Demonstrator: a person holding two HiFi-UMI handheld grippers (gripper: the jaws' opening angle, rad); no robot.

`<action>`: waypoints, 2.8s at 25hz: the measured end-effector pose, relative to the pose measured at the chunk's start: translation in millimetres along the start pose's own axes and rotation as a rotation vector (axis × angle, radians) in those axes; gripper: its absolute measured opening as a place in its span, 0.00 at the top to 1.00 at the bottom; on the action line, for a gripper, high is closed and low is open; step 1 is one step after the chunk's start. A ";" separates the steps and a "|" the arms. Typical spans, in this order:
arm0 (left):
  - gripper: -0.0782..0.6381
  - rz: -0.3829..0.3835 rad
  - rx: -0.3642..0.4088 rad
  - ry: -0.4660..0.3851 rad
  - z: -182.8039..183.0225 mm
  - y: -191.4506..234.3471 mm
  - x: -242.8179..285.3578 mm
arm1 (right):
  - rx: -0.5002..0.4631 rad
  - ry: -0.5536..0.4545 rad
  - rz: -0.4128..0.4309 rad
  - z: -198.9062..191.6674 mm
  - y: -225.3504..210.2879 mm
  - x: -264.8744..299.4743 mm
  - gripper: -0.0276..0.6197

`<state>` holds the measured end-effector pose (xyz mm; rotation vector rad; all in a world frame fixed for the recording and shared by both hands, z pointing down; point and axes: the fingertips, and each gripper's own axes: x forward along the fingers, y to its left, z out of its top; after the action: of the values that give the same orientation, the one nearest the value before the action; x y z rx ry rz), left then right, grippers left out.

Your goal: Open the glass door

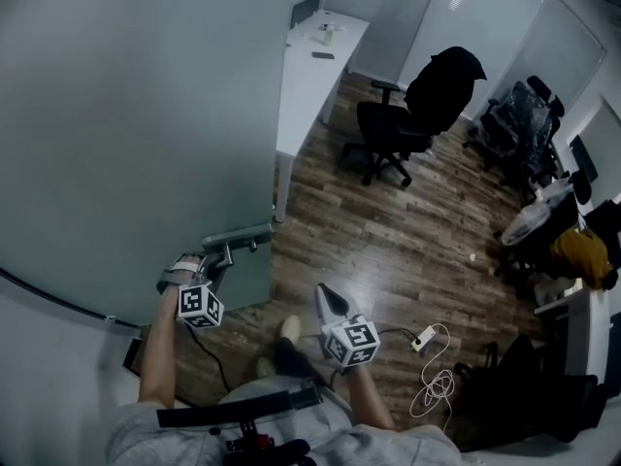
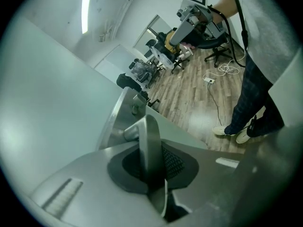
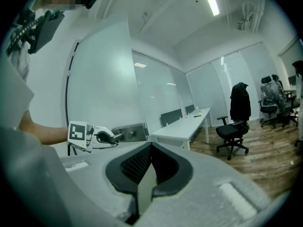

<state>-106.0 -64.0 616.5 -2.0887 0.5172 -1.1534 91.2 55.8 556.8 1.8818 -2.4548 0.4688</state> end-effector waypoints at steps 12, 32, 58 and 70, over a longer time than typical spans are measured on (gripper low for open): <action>0.85 -0.023 0.038 -0.035 20.0 -32.1 -32.5 | 0.017 -0.016 -0.053 -7.3 3.3 -36.4 0.95; 0.85 -0.027 0.090 -0.017 35.7 -93.8 -89.6 | 0.003 0.029 -0.019 -28.9 0.3 -90.0 0.95; 0.84 -0.060 0.170 -0.064 50.4 -150.1 -148.3 | 0.007 0.051 -0.001 -45.8 7.5 -120.9 0.95; 0.82 -0.046 0.169 -0.082 57.7 -153.8 -160.3 | -0.003 0.056 0.015 -45.2 19.6 -118.5 0.95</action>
<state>-139.1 163.1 614.7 -2.0012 0.3230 -1.0933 97.7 182.9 572.9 1.8238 -2.4347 0.5107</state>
